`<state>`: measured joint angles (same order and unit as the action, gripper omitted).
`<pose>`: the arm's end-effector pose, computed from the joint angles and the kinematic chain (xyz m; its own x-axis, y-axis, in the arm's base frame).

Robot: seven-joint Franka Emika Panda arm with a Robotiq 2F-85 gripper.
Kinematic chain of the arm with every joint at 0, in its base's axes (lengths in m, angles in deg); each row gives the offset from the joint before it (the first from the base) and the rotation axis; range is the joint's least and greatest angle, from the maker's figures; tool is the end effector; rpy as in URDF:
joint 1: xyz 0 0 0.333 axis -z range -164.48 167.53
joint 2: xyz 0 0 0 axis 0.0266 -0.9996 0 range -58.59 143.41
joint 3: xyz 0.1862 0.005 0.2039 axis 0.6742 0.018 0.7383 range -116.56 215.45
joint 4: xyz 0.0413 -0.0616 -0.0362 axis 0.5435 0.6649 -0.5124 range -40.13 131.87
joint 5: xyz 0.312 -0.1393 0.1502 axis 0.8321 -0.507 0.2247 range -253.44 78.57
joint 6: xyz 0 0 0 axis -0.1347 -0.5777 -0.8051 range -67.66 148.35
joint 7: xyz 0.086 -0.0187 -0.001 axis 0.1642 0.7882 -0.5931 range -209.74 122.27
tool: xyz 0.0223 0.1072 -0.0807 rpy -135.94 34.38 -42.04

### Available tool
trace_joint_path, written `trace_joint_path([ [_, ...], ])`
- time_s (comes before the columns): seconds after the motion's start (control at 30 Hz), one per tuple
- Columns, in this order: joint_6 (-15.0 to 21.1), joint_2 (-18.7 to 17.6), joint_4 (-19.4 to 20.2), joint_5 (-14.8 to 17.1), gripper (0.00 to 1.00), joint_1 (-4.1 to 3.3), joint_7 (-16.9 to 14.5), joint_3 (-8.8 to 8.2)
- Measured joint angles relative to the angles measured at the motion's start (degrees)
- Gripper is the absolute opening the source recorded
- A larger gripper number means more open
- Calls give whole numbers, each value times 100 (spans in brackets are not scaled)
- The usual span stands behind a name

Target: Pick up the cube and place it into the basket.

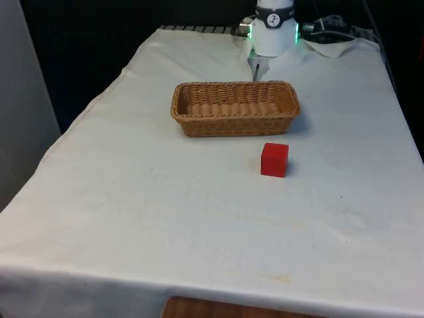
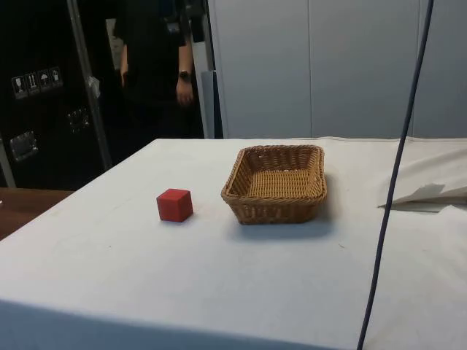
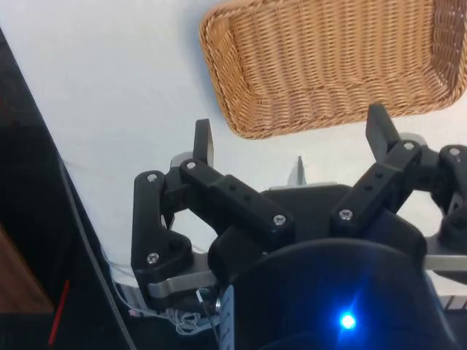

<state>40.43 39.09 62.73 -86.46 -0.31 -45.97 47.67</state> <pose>0.5491 0.0025 0.4153 0.9980 0.0349 -0.0533 0.0341 -0.9993 -0.0163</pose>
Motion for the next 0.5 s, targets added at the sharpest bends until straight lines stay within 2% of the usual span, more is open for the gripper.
trace_joint_path([
  [0.27, 74, -212, -143, -23, 100, -29, 155, 92],
  [0.5, 286, -401, -172, -138, 100, -57, 401, 212],
])
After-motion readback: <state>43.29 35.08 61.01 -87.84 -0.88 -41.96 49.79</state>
